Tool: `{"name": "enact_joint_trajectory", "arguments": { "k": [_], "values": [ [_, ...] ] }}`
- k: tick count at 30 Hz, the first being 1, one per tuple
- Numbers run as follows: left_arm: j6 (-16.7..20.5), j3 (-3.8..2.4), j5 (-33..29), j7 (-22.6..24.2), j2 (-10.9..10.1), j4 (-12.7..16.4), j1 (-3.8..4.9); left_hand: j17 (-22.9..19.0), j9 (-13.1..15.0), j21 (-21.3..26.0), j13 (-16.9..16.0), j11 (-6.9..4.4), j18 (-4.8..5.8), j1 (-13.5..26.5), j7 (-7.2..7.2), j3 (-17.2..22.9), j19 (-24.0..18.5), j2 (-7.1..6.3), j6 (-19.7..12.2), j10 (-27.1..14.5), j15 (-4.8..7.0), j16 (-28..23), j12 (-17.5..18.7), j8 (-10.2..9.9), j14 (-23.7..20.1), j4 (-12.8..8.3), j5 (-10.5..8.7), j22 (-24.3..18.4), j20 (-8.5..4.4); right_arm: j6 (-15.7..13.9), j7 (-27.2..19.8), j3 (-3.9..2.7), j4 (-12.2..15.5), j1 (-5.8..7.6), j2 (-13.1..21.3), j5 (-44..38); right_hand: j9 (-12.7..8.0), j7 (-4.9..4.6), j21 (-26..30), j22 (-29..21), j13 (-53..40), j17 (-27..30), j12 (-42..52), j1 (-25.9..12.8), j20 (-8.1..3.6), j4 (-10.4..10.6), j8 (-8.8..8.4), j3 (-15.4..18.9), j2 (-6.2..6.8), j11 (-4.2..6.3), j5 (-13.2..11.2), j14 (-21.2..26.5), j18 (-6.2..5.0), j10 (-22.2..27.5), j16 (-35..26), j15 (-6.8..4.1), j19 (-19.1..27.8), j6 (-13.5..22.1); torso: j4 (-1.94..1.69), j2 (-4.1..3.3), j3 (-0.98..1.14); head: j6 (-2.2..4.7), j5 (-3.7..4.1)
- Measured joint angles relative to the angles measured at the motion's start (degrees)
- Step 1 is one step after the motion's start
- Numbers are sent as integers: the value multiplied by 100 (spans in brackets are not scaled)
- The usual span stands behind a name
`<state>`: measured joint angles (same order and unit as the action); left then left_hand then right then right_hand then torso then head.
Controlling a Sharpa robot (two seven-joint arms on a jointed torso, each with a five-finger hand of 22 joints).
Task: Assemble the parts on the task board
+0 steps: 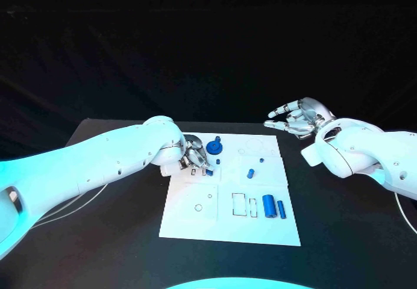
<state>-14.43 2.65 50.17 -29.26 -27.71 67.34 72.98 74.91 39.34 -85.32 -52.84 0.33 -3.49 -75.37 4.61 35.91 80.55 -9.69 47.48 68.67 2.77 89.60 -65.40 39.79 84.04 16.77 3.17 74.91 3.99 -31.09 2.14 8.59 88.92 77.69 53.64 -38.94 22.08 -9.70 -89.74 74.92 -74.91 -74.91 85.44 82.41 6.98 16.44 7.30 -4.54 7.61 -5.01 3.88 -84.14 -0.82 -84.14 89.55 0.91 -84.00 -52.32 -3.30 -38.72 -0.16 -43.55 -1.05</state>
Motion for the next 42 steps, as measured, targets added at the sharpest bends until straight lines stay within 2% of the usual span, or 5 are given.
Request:
{"name": "enact_joint_trajectory", "arguments": {
  "k": [9,11,23,30,42],
  "values": [
    [130,-25,-136,44,-202,224,2,0,127,0,-71,50,0,155,22,95,0,-45,22,79,0,22,0,0,0,5,49,0,0,1,-5,2,-14,-2,-2,6,0,0,0,2,0,0,0,-1,0,0,0,0,-1,0,0,0,0,0,0,0,0,0,-8,12,-1,10,-4],
    [182,-29,-165,55,-261,294,3,0,153,0,-98,39,0,221,33,387,0,-111,14,109,0,22,0,-8,0,-269,83,0,1,1,-6,2,-17,-2,-3,7,0,0,0,2,1,0,0,-24,0,0,0,0,-24,0,0,0,0,0,0,0,0,0,-12,14,-2,15,-1],
    [541,-20,25,141,-467,625,3,0,283,-55,-212,13,0,444,17,426,107,-171,130,245,-1,22,-66,18,0,-231,436,0,-35,1,-9,8,-27,-7,9,13,0,0,0,1,1,0,0,-24,0,0,22,0,-24,0,0,0,0,0,0,0,0,0,-15,9,-10,35,-10],
    [790,27,376,159,-509,745,-8,0,356,-101,-301,-32,90,558,-21,426,197,-255,210,365,-1,22,-115,18,0,-231,701,0,-49,1,-13,11,-31,-10,13,13,-1,0,0,1,1,0,0,-23,0,0,22,0,-23,0,0,0,-1,0,0,0,0,0,-12,0,-10,22,-27],
    [1071,104,792,137,-502,830,-34,0,450,-160,-504,-94,89,746,-75,426,300,-382,366,548,42,22,-249,18,0,-231,1305,-1,-111,0,-17,14,-32,-14,13,13,-1,0,0,0,-3,1,0,-23,0,0,22,0,-23,0,0,0,0,1,0,0,0,0,0,-6,0,2,-58]
  ]
}}
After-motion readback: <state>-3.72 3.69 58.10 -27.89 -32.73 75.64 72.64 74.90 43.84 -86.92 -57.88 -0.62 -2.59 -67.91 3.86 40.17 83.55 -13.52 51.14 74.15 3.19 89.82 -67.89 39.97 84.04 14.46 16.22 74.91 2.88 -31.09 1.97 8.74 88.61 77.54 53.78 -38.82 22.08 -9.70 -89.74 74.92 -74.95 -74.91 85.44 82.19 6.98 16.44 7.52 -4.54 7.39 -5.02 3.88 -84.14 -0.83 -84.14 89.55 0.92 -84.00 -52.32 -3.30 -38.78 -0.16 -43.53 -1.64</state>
